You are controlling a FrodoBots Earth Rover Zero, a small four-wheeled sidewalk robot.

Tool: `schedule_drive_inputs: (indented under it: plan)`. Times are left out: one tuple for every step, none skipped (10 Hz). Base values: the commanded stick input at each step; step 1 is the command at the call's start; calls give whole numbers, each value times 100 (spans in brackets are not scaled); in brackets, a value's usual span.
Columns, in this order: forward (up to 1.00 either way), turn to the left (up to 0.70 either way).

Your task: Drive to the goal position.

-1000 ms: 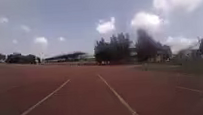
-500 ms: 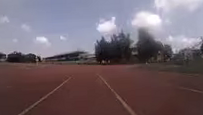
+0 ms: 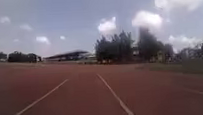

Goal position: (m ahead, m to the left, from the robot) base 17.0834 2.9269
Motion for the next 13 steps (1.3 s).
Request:
schedule_drive_inputs:
  plan:
    - [70, 0]
    - [70, 0]
    - [70, 0]
    - [70, 0]
    - [70, 0]
    - [70, 0]
    - [70, 0]
    - [70, 0]
    - [70, 0]
    - [70, 0]
    - [70, 0]
    - [70, 0]
    - [70, 0]
